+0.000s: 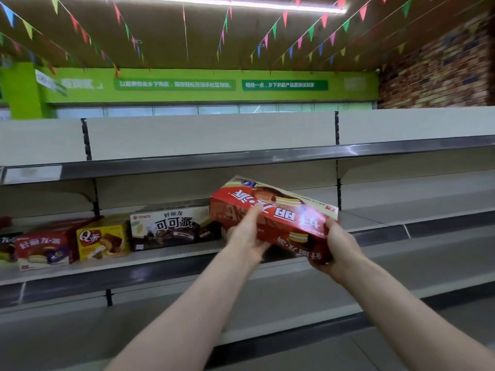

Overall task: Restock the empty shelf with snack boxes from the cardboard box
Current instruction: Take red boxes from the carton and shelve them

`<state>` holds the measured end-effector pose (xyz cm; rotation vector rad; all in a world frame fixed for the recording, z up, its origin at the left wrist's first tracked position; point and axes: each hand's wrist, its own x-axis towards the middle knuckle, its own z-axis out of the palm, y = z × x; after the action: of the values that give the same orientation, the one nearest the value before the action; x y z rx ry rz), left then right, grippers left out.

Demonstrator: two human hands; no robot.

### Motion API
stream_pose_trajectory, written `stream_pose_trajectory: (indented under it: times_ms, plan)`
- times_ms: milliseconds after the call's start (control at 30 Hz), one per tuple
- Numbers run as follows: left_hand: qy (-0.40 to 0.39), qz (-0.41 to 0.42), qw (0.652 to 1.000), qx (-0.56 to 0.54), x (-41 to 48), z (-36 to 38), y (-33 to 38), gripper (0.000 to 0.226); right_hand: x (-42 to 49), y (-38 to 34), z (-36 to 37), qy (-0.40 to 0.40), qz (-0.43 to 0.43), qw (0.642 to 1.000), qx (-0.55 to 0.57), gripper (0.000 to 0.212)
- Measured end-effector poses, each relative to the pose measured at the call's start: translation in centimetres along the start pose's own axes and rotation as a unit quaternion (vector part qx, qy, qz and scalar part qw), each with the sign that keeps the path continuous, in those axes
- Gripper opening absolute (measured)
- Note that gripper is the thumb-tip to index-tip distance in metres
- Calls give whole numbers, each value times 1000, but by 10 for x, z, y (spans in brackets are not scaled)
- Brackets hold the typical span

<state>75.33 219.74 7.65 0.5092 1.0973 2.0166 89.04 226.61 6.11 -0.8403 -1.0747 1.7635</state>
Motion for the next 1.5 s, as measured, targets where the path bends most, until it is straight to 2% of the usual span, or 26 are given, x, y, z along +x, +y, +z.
stream_pose_trajectory:
  times_ms: [100, 200, 400, 500, 600, 667, 800, 900, 967, 1067, 1133, 1233, 1367, 1433, 1500]
  plan:
    - [-2, -35, 998, 51, 6, 46, -31, 58, 13, -7, -16, -46, -6, 999, -15, 20]
    - [-11, -56, 997, 53, 15, 74, -36, 57, 35, -25, -46, -65, -14, 996, -53, 38]
    - [-42, -102, 980, 164, 21, 94, -41, 28, 77, -61, -116, -106, 6, 987, -121, 59]
    - [-80, -135, 961, 227, 24, 98, -47, 31, 92, -70, -133, -138, 38, 981, -134, 70]
    - [-98, -159, 938, 292, 29, 107, -53, 45, 98, -69, -137, -165, 49, 978, -115, 49]
    - [-96, -166, 927, 321, 37, 115, -54, 58, 107, -65, -138, -140, 34, 986, -84, 37]
    - [-83, -160, 914, 363, 56, 126, -47, 60, 133, -57, -141, -81, 17, 997, -8, 35]
    - [-63, -138, 877, 456, 75, 128, -37, 70, 152, -55, -139, -85, 19, 996, 29, 30]
    - [-46, -114, 872, 474, 90, 129, -34, 58, 167, -52, -134, -99, 28, 994, 29, 26]
    - [-44, -56, 885, 461, 118, 134, -27, 25, 191, -53, -121, -119, 28, 992, -5, 24]
    - [-43, -17, 875, 483, 141, 137, -20, 25, 211, -58, -112, -124, 22, 992, -20, 25]
    - [-48, -6, 848, 528, 172, 142, -12, 40, 240, -65, -104, -121, 14, 992, -41, 21]
    - [-63, 40, 780, 621, 207, 147, -9, 56, 280, -64, -104, -103, 26, 994, -42, 13]
    - [-58, 52, 727, 682, 223, 145, -10, 67, 294, -61, -103, -68, 12, 995, -75, 26]
    - [-52, 56, 657, 750, 239, 142, -12, 70, 309, -56, -103, -12, -40, 983, -179, 47]
